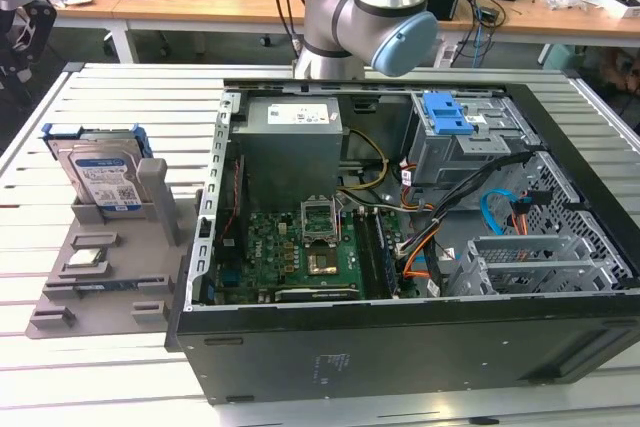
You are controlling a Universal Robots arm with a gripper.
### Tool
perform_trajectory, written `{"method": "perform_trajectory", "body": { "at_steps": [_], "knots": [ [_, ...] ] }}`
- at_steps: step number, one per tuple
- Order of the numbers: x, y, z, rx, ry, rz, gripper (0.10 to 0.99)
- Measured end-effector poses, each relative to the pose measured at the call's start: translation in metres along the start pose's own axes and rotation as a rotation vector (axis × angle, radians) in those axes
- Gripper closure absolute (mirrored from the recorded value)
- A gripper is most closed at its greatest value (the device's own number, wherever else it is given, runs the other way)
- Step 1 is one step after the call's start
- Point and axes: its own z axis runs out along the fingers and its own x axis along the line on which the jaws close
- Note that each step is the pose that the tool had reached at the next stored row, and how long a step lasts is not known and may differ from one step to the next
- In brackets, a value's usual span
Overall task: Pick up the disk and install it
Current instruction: 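Pick up the disk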
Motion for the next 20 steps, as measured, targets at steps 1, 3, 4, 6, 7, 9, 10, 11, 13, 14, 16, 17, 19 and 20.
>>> {"method": "perform_trajectory", "body": {
  "at_steps": [1,3,4,6,7,9,10,11,13,14,16,17,19,20],
  "knots": [
    [0.0000,0.0000,0.0000,0.000,0.0008,-0.017,0.980],
    [0.0000,0.0000,0.0000,-0.001,0.0030,-0.064,0.980],
    [0.0000,0.0000,0.0000,-0.002,0.0033,-0.073,0.980],
    [0.0000,0.0000,0.0000,-0.002,0.0042,-0.093,0.980],
    [0.0000,0.0000,0.0000,-0.002,0.0048,-0.104,0.980],
    [0.0000,0.0000,0.0000,-0.003,0.0056,-0.123,0.980],
    [0.0000,0.0000,0.0000,-0.003,0.0060,-0.133,0.980],
    [0.0000,0.0000,0.0000,-0.003,0.0065,-0.144,0.980],
    [0.0000,0.0000,0.0000,-0.004,0.0074,-0.163,0.980],
    [0.0000,0.0000,0.0000,-0.004,0.0078,-0.172,0.980],
    [0.0000,0.0000,0.0000,-0.005,0.0095,-0.211,0.980],
    [0.0000,0.0000,0.0000,-0.005,0.0105,-0.230,0.980],
    [0.0000,0.0000,0.0000,-0.006,0.0114,-0.252,0.980],
    [0.0000,0.0000,0.0000,-0.006,0.0118,-0.261,0.980]
  ]
}}
